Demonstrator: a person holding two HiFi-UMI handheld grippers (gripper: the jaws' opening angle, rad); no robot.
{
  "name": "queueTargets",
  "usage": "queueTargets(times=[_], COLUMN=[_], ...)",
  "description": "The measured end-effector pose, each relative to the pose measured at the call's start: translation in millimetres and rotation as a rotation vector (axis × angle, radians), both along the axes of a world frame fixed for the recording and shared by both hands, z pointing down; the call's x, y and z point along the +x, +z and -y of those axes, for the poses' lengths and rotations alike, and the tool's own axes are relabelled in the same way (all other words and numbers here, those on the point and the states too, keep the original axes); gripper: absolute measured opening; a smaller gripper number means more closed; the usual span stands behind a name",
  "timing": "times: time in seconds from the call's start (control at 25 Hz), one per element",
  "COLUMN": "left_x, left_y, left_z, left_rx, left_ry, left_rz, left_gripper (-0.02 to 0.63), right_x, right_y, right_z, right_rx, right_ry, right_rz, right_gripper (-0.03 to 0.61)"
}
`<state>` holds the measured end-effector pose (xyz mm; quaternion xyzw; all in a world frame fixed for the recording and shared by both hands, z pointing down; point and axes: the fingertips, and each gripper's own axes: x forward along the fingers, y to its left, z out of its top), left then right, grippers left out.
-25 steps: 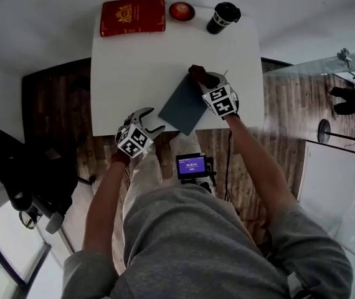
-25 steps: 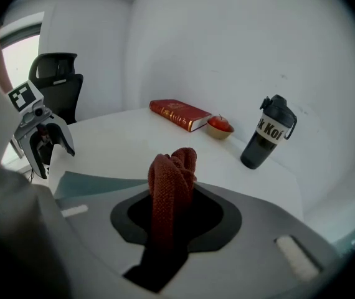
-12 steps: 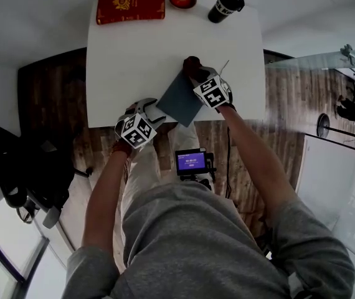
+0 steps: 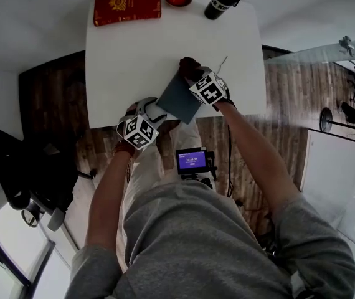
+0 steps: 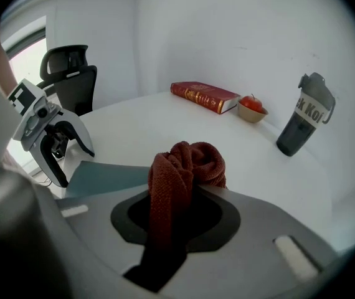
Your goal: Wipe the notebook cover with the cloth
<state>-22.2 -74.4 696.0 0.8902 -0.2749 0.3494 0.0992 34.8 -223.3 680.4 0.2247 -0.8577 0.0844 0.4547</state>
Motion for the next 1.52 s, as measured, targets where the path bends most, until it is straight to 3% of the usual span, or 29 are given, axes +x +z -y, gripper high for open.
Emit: queueTargets(times=[0.16,0.24,0.8,0.92,1.12,1.52], left_x=[-1.7,-3.4,-3.9,2.2,2.8,2.0], left_y=[-0.7,-0.5,3.7,2.0,3.3,5.5], left_z=[2.6,3.6,7.7,3.6,4.5,5.2], left_rx=[0.004,0.015,-0.130,-0.176,-0.136,-0.114], left_ry=[-0.010,-0.017,-0.055,-0.068,-0.119,-0.125], left_rz=[0.006,0.021,-0.002,-0.039,-0.006,0.003], left_gripper=[0.285,0.188,0.207,0.304,0.284,0.288], right_x=[-2.4,-2.4,-13.6,-16.4,-18.3,-33.8], right_y=[-0.4,-0.2,0.2,-0.2,0.8,0.2], right_z=[-3.5,-7.4,-34.2,-39.3,-47.7,-77.3], right_rx=[-0.006,-0.008,-0.062,-0.070,-0.090,-0.094], right_ry=[0.017,0.017,-0.011,-0.016,-0.009,-0.020], right_rz=[0.006,-0.001,0.004,0.006,0.006,0.020], right_gripper=[0.089,0.089,0.086,0.084,0.084,0.084])
